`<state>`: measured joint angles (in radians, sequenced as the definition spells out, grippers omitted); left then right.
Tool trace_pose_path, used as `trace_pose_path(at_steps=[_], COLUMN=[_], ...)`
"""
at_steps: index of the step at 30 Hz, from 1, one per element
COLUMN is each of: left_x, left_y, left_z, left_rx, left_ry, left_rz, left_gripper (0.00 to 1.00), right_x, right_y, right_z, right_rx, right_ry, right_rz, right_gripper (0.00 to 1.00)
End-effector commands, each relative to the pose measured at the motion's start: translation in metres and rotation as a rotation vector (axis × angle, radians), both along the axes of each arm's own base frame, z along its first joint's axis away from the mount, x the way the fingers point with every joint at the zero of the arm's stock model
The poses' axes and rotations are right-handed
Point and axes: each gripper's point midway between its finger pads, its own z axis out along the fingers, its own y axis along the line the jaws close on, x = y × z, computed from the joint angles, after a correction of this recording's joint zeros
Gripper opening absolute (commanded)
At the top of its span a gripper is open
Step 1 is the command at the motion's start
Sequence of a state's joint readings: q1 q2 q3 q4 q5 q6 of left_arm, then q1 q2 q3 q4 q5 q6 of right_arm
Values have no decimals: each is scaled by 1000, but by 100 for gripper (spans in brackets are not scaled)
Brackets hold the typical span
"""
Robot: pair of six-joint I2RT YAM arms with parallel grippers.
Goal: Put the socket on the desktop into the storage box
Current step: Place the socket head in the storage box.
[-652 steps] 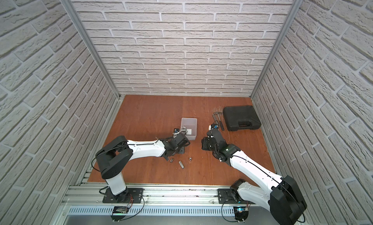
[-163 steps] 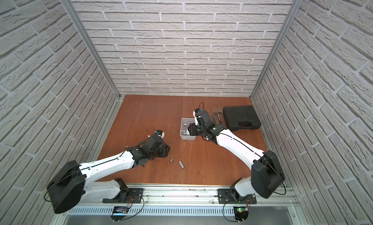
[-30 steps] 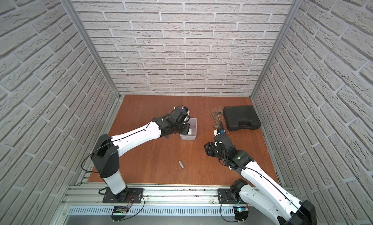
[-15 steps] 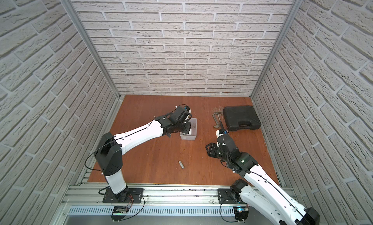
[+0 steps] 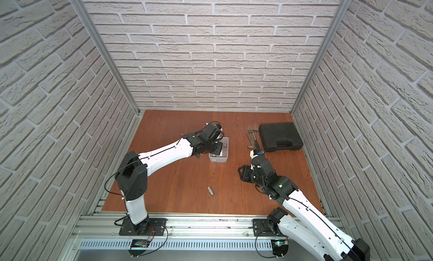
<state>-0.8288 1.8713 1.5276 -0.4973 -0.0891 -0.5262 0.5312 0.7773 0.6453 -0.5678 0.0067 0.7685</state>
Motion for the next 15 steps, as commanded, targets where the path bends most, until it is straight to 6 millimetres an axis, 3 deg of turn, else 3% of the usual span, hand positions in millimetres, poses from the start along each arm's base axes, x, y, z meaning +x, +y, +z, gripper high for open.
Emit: trace_pose_path(at_steps=[1,10,15], left_x=[8,7,10], left_y=[1,0,0], left_z=[3,1,-11], left_rx=[6,7,23], left_ry=[-14,-15,-11], left_rz=[3,-11,-12], left_gripper=[0,0,0], right_x=[6,-1,2], right_y=[3,-8,-10], right_z=[15,19,20], right_rx=[9,-4,-10], right_ry=[-50,-93,-112], right_rz=[13,-4,-18], right_gripper=[43,43,43])
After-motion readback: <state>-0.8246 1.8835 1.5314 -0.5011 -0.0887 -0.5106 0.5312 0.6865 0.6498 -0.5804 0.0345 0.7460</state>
